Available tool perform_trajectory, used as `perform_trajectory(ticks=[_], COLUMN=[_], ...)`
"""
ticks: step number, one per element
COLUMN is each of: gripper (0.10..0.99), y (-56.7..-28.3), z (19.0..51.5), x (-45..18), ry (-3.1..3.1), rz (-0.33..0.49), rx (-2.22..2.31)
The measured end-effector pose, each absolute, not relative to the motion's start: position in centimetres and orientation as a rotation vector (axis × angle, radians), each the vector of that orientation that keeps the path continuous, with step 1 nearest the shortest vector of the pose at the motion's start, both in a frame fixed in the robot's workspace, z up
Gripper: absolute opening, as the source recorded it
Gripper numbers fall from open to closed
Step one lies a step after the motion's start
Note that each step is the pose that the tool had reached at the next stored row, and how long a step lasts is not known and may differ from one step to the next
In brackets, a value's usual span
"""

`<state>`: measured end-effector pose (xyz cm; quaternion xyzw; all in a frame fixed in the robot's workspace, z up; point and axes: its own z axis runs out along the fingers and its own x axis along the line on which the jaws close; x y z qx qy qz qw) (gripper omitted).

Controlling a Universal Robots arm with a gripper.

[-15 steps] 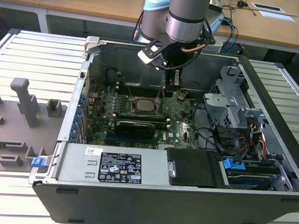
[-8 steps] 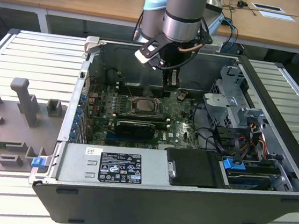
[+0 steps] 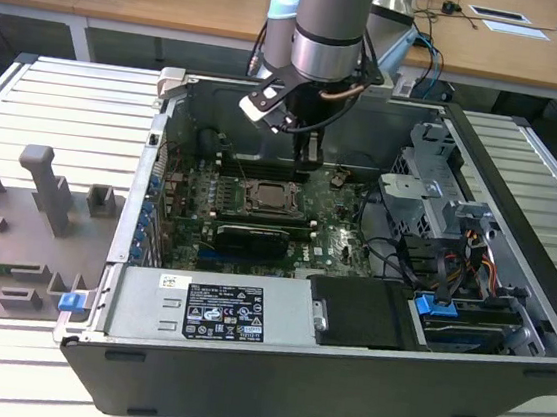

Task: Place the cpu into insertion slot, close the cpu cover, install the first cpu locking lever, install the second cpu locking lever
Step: 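Close the cpu cover, then install the first cpu locking lever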

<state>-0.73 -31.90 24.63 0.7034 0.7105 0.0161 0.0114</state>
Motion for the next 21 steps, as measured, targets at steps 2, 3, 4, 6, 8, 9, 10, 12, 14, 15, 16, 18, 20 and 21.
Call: perform_trajectory(ticks=[2,3,4,6,8,9,10,12,14,15,16,18,20,21], gripper=[0.106,0.106,0.106,0.106,0.106,0.106,0.106,0.106,0.106,0.106,0.106,0.106,0.106,0.106], y=[-31.9,-31.9,-31.9,-31.8,-31.8,-31.8,-31.8,-31.8,-31.8,-31.8,-31.8,-31.8,-31.8,-31.8], z=[24.4,24.3,24.2,24.1,24.1,24.1,24.1,24.0,24.0,24.0,24.0,24.0,24.0,24.0], x=[-1.5,-1.9,-2.3,-2.9,-3.4,-3.7,-3.7,-3.9,-4.1,-4.1,-4.1,-4.2,-4.2,-4.2], ry=[2.217,2.218,2.219,2.221,2.221,2.222,2.222,2.222,2.222,2.222,2.222,2.222,2.222,2.222], rz=[0.050,0.049,0.048,0.048,0.048,0.048,0.048,0.048,0.048,0.048,0.048,0.048,0.048,0.048], rx=[2.194,2.194,2.193,2.192,2.191,2.191,2.191,2.191,2.191,2.191,2.191,2.191,2.191,2.191])
